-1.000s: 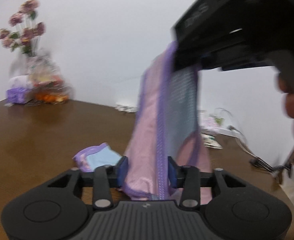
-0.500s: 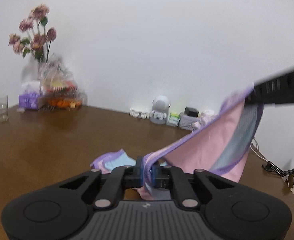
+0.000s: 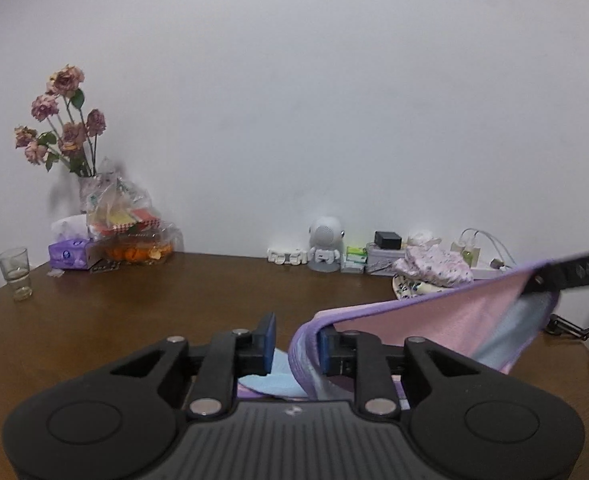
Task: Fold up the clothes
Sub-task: 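Lift the garment with both grippers, stretching the trimmed edge between them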
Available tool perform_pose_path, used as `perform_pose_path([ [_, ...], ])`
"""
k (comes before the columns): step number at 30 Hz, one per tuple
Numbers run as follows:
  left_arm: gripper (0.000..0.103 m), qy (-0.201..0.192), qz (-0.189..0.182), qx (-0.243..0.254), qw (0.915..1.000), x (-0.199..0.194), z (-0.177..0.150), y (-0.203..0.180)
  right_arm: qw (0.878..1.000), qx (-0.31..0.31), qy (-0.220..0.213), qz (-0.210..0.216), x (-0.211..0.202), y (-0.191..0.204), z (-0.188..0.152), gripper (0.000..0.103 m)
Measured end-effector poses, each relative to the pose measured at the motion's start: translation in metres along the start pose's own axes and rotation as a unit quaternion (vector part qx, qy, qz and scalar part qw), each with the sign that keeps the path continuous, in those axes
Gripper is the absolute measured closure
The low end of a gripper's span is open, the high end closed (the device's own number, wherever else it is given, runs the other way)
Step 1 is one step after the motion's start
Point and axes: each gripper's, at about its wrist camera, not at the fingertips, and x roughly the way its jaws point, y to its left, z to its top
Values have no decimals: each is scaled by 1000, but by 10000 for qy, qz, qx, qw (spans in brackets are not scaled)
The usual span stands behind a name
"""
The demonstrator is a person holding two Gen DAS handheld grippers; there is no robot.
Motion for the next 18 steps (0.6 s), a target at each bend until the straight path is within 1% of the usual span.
perform_pose_path([
  [1,85,15,-5,-23,10000,2,-4,0,10000,-63,19,-7,0,-1,-9,101],
  [3,92,58,-104,-30,9999,3,-12,0,9997,-204,143,-5,3,-1,-32,101],
  [8,98,100,-212,339,9992,3,-36,-12,9986,-189,478,86,12,-6,-86,101],
  [13,98,215,-235,604,9977,-4,-62,-20,9980,-229,593,-49,20,-2,-127,100],
  [14,97,245,-222,638,9974,-5,-67,-20,9980,-197,598,-61,21,-1,-133,100],
  [15,94,289,-194,667,9972,-6,-71,-20,9981,-150,591,-73,22,-1,-138,100],
  [18,90,496,-107,689,9963,-5,-88,-18,9991,269,337,-54,15,-5,-145,101],
])
